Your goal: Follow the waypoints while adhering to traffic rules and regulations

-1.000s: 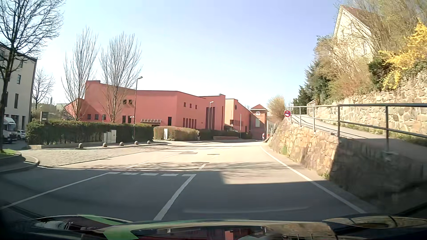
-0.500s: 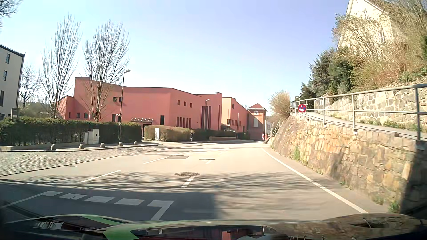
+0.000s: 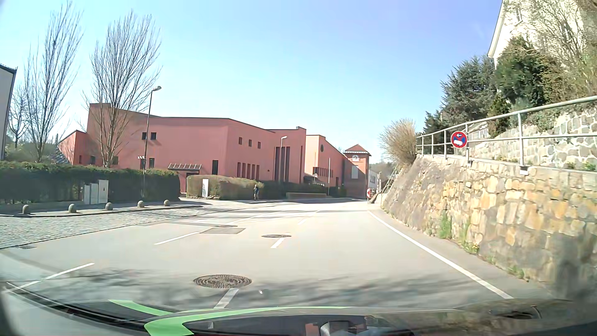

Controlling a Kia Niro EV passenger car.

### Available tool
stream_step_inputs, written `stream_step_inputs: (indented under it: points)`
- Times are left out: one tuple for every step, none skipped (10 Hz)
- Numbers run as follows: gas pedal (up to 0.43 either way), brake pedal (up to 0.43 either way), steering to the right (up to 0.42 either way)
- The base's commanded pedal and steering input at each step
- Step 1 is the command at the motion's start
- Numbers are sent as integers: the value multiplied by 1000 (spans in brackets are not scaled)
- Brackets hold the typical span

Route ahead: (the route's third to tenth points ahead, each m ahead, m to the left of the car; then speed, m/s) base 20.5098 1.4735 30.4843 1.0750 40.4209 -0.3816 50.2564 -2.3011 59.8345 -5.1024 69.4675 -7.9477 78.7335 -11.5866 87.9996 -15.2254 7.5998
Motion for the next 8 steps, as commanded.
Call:
stream_step_inputs:
  points:
    - [79,0,17]
    - [79,0,19]
    - [79,0,19]
    - [79,0,19]
    - [79,0,19]
    - [79,0,16]
    - [79,0,14]
    - [79,0,14]
